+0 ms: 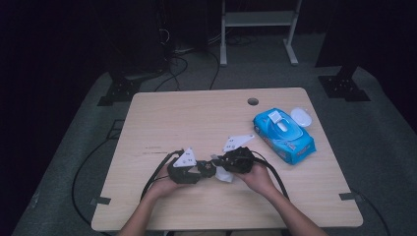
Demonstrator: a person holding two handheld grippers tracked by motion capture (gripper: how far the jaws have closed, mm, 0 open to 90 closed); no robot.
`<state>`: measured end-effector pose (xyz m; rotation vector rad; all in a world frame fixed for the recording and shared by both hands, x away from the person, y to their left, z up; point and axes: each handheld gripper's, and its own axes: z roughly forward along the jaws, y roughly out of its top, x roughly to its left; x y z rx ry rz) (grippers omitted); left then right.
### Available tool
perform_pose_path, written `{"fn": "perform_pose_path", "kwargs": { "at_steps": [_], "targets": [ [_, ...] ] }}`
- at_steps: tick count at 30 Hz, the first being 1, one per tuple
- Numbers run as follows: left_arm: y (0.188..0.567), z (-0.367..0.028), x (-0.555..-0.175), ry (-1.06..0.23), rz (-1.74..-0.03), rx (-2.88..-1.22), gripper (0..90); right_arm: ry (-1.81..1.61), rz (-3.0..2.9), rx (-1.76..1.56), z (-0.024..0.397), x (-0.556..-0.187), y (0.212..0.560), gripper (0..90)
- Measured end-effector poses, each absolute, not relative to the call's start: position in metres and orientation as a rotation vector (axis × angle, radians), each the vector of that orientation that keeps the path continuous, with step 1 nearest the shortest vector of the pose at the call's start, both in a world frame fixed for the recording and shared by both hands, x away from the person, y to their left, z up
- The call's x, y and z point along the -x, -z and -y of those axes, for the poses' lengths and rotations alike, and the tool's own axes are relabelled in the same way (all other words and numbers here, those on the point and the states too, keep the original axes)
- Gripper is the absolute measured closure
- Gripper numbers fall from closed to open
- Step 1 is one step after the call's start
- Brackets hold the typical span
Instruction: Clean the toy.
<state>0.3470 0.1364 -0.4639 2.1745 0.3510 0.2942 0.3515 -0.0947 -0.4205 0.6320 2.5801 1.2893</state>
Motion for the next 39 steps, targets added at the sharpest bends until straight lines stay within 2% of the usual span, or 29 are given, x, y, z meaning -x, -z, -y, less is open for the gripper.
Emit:
{"fn": "perform_pose_path", "kwargs": {
  "at_steps": [10, 17, 18, 21, 26, 30, 36, 39],
  "targets": [
    [0.462, -0.141, -0.345, -0.287, -0.354, -2.188, 58.4, -1.22, -2.495, -0.754, 0.143, -0.363, 0.416, 84.6],
    [0.459, -0.146, -0.344, -0.261, -0.371, -2.203, 57.7, -1.22, -2.501, -0.765, 0.146, -0.365, 0.418, 84.5],
    [0.458, -0.146, -0.344, -0.25, -0.365, -2.203, 55.3, -1.218, -2.505, -0.763, 0.144, -0.365, 0.417, 84.5],
    [0.454, -0.139, -0.347, -0.245, -0.386, -2.218, 40.5, -1.233, -2.506, -0.761, 0.141, -0.365, 0.416, 84.5],
    [0.446, -0.125, -0.353, -0.264, -0.391, -2.252, 29.8, -1.265, -2.531, -0.737, 0.135, -0.365, 0.413, 84.4],
    [0.444, -0.115, -0.359, -0.248, -0.406, -2.274, 31.8, -1.312, -2.556, -0.713, 0.125, -0.363, 0.412, 84.3],
    [0.446, -0.108, -0.36, -0.246, -0.391, -2.335, 56.4, -1.314, -2.592, -0.654, 0.105, -0.361, 0.417, 84.3],
    [0.445, -0.111, -0.361, -0.253, -0.392, -2.339, 57.5, -1.297, -2.592, -0.673, 0.108, -0.364, 0.419, 84.3]
  ]
}}
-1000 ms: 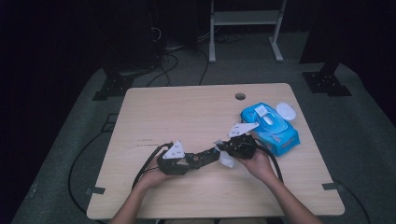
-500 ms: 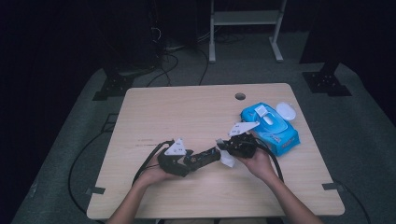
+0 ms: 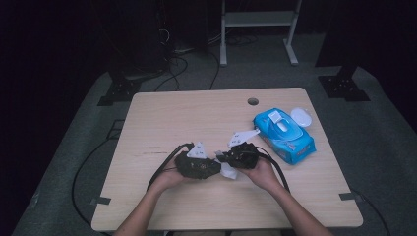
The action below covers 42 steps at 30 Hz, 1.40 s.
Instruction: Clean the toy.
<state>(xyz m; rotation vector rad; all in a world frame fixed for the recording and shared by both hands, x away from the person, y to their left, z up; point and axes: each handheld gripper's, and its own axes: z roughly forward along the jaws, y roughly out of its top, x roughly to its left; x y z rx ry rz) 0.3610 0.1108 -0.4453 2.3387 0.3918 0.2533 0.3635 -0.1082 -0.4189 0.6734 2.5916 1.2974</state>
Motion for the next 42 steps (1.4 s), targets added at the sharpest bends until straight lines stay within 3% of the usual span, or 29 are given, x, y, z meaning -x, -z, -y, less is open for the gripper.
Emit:
{"fn": "perform_pose_path", "kwargs": {
  "at_steps": [15, 19, 23, 37, 42],
  "targets": [
    [0.445, -0.142, -0.35, -0.254, -0.389, -2.347, 57.3, -1.309, -2.557, -0.762, 0.128, -0.366, 0.426, 84.3],
    [0.442, -0.13, -0.353, -0.247, -0.398, -2.363, 39.5, -1.315, -2.552, -0.759, 0.127, -0.365, 0.427, 84.3],
    [0.438, -0.116, -0.357, -0.24, -0.391, -2.379, 37.9, -1.323, -2.543, -0.762, 0.131, -0.363, 0.425, 84.3],
    [0.434, -0.081, -0.369, -0.239, -0.409, -2.496, 43.9, -1.346, -2.516, -0.787, 0.146, -0.359, 0.425, 84.3],
    [0.436, -0.071, -0.367, -0.286, -0.398, -2.582, 55.0, -1.343, -2.521, -0.788, 0.146, -0.357, 0.427, 84.3]
  ]
}}
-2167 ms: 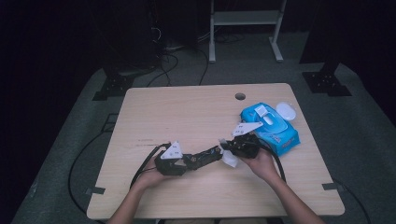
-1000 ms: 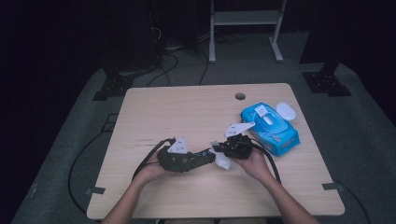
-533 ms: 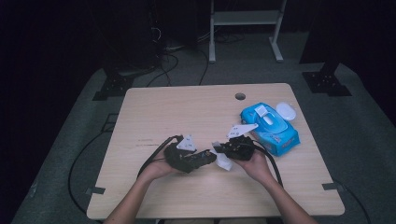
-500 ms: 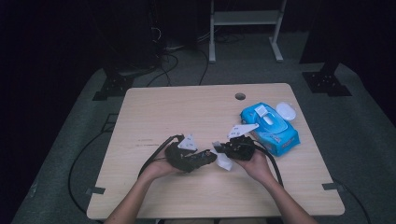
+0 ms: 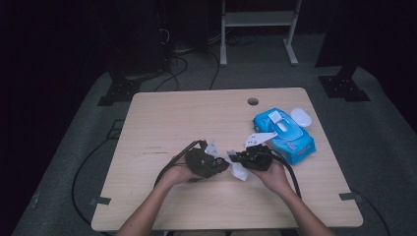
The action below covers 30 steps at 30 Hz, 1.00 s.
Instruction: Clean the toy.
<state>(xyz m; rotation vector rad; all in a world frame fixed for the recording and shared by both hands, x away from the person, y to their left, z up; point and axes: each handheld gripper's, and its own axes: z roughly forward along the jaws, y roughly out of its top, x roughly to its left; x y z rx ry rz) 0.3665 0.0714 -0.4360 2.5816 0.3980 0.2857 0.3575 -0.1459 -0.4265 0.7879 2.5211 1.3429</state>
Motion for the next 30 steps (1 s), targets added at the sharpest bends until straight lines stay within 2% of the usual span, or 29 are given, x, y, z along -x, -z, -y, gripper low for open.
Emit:
{"fn": "perform_pose_path", "kwargs": {
  "at_steps": [7, 9, 16, 18, 19, 21, 25, 30],
  "targets": [
    [0.433, -0.069, -0.363, -0.35, -0.354, -2.585, 58.8, -1.38, -2.529, -0.793, 0.146, -0.357, 0.429, 84.3],
    [0.429, -0.071, -0.361, -0.329, -0.336, -2.536, 62.7, -1.387, -2.531, -0.796, 0.147, -0.358, 0.428, 84.3],
    [0.428, -0.076, -0.362, -0.279, -0.333, -2.517, 63.5, -1.401, -2.522, -0.802, 0.15, -0.359, 0.426, 84.3],
    [0.429, -0.074, -0.363, -0.305, -0.345, -2.543, 59.1, -1.399, -2.522, -0.808, 0.15, -0.359, 0.427, 84.3],
    [0.429, -0.072, -0.364, -0.298, -0.361, -2.559, 54.0, -1.4, -2.523, -0.81, 0.15, -0.359, 0.427, 84.3],
    [0.432, -0.068, -0.366, -0.276, -0.363, -2.602, 50.2, -1.396, -2.525, -0.805, 0.15, -0.359, 0.428, 84.3],
    [0.434, -0.064, -0.366, -0.284, -0.368, -2.626, 60.9, -1.398, -2.522, -0.807, 0.151, -0.359, 0.428, 84.3],
    [0.432, -0.065, -0.363, -0.323, -0.364, -2.61, 62.4, -1.411, -2.517, -0.814, 0.153, -0.359, 0.427, 84.3]
  ]
}}
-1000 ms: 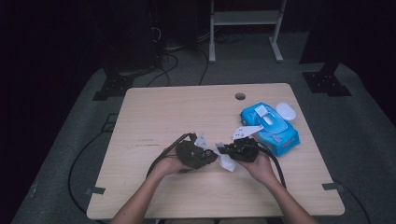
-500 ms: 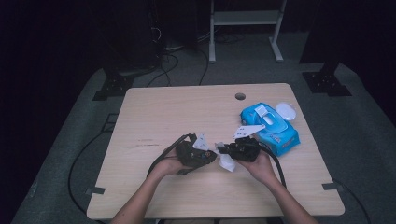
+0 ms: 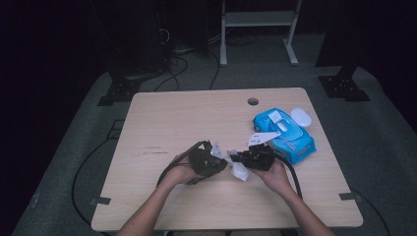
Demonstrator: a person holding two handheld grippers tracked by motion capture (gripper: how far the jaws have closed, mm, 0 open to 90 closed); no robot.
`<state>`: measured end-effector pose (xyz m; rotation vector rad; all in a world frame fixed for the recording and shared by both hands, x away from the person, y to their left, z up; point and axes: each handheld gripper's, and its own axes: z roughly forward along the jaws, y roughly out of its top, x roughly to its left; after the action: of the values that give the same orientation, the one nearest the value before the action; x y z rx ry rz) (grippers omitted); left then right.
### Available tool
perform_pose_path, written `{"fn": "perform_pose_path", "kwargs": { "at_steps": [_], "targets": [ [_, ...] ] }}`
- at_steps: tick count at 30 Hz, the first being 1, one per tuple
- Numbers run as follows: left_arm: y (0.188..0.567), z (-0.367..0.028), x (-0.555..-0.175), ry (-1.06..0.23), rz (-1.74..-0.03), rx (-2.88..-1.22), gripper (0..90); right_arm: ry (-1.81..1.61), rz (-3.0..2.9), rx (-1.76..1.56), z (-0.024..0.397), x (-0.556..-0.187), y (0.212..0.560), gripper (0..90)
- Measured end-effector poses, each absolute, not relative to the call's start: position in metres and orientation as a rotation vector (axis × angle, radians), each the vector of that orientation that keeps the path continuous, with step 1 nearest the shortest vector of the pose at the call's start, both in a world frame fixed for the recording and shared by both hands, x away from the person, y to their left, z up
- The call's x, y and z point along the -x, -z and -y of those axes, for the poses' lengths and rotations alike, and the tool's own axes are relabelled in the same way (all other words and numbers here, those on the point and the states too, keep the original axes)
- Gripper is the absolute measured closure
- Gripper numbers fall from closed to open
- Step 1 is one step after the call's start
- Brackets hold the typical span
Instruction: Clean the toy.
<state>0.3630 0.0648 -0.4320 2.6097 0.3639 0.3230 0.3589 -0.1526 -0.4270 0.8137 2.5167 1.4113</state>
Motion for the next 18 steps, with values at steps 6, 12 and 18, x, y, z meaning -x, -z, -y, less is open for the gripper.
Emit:
{"fn": "perform_pose_path", "kwargs": {
  "at_steps": [6, 12, 18],
  "targets": [
    [0.425, -0.075, -0.359, -0.365, -0.332, -2.506, 63.0, -1.436, -2.508, -0.812, 0.156, -0.359, 0.421, 84.3],
    [0.419, -0.087, -0.355, -0.38, -0.316, -2.377, 63.3, -1.508, -2.502, -0.796, 0.155, -0.358, 0.404, 84.3],
    [0.417, -0.09, -0.352, -0.361, -0.32, -2.304, 63.4, -1.565, -2.534, -0.733, 0.141, -0.361, 0.379, 84.3]
  ]
}}
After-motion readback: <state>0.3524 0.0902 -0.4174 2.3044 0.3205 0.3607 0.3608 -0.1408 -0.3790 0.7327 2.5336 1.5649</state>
